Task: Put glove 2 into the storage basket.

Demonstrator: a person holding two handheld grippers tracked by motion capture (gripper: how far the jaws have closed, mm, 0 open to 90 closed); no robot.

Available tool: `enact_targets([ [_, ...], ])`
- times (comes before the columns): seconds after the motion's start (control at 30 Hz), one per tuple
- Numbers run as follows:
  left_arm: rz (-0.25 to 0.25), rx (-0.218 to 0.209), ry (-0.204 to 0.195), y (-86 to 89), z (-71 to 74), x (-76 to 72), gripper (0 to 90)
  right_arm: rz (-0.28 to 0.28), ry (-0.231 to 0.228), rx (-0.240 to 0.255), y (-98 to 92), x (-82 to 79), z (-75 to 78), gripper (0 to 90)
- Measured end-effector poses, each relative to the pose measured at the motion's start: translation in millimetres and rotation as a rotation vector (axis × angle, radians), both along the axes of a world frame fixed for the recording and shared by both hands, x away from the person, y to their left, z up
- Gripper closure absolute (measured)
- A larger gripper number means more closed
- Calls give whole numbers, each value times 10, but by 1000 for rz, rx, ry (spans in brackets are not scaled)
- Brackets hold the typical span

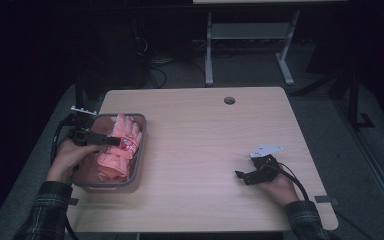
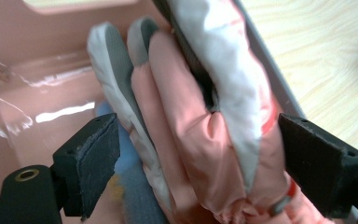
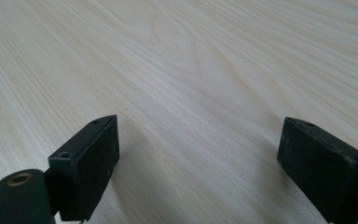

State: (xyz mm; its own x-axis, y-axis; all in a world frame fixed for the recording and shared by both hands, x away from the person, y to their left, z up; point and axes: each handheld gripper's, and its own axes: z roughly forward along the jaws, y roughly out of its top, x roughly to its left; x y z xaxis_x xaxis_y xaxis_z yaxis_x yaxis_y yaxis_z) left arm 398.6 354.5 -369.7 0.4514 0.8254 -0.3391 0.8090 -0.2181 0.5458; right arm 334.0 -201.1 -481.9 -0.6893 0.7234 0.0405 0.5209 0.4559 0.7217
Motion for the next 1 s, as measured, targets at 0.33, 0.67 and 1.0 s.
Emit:
enact_targets([
  [0.33,22,0,-90,53,354,-81,132,0,0,0,0,0,0,123],
  [0.67,-22,-30,-150,-264,544,-152,133,0,0,0,-1,0,0,123],
  [1.0,-117,-39,-199,-771,654,-195,134,1,-1,0,-1,1,-1,123],
])
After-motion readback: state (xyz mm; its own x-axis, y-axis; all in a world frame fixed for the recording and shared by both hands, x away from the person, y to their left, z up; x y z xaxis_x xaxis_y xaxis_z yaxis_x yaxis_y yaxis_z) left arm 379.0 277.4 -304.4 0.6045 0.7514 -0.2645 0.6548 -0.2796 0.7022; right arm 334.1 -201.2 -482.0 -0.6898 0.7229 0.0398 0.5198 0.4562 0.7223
